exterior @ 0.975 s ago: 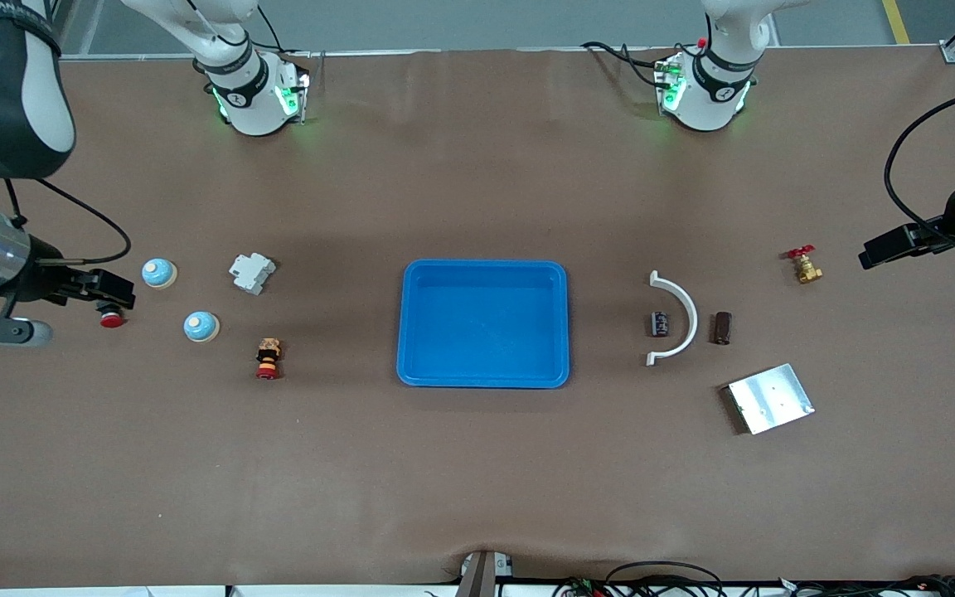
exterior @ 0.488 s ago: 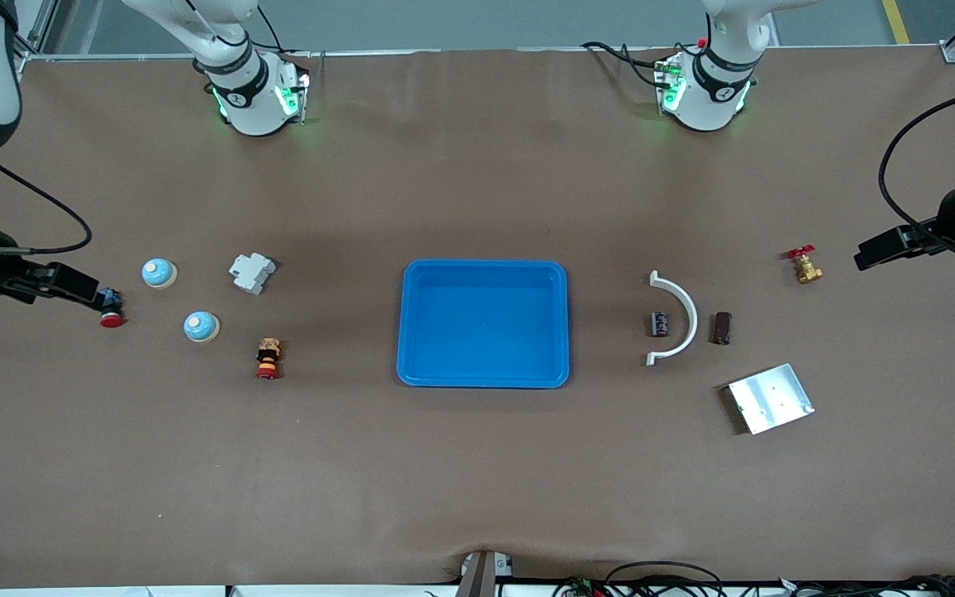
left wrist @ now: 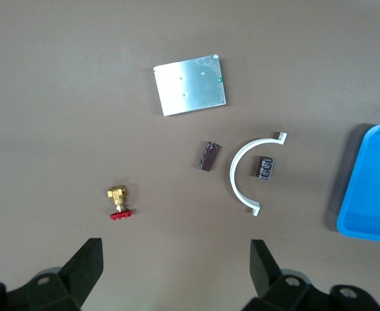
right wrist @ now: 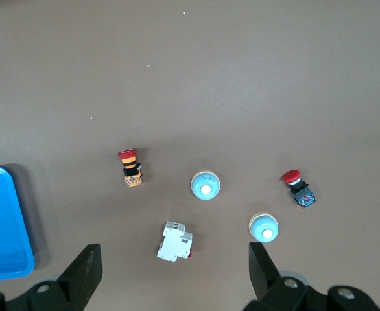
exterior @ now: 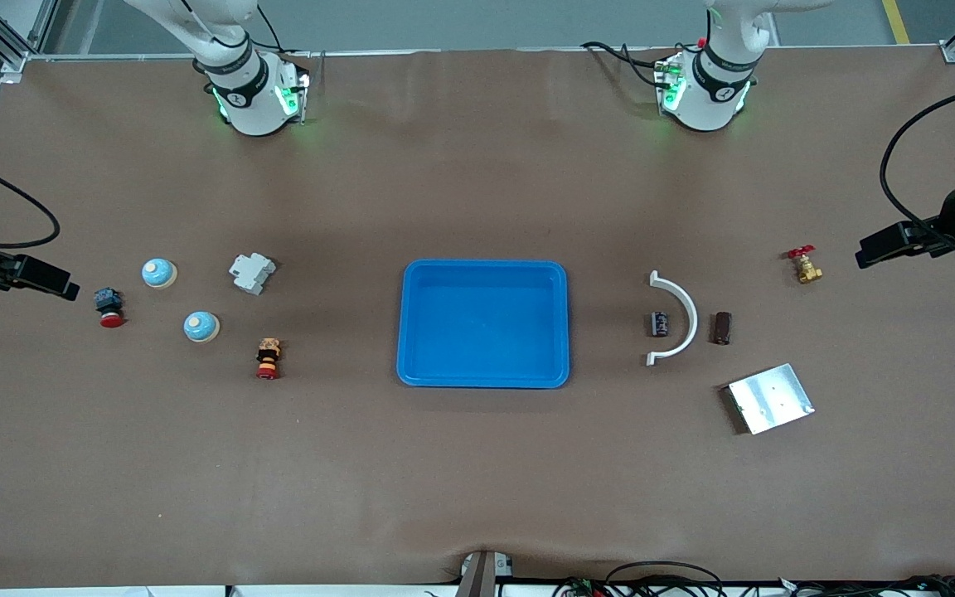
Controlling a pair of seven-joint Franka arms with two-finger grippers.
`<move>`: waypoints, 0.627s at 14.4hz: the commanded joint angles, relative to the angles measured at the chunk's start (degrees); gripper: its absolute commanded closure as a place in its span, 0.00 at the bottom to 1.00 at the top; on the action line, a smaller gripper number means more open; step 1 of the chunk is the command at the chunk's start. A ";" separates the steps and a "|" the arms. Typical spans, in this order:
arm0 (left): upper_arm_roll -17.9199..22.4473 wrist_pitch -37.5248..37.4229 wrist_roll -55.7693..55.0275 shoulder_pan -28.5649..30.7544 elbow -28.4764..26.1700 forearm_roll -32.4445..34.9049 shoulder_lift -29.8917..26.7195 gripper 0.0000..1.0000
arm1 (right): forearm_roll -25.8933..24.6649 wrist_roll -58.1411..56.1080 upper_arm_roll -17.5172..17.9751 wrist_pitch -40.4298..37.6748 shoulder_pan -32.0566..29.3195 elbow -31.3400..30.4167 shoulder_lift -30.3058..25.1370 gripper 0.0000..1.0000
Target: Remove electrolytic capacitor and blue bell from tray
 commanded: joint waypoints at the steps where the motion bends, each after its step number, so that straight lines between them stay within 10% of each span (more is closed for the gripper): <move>1: 1.14 0.25 2.19 -0.24 0.27 -1.27 -0.92 0.00 | 0.54 0.14 -4.13 -0.92 4.47 0.47 -0.67 0.00; 4: 1.41 3.32 2.36 -0.32 -2.17 -0.75 -2.58 0.00 | 1.42 -2.21 -15.58 -0.75 13.81 0.47 -0.67 0.00; 9: 1.23 10.19 2.36 -0.24 -12.39 -0.48 -9.01 0.00 | 1.69 -4.78 -15.60 -1.01 12.76 0.47 -0.84 0.00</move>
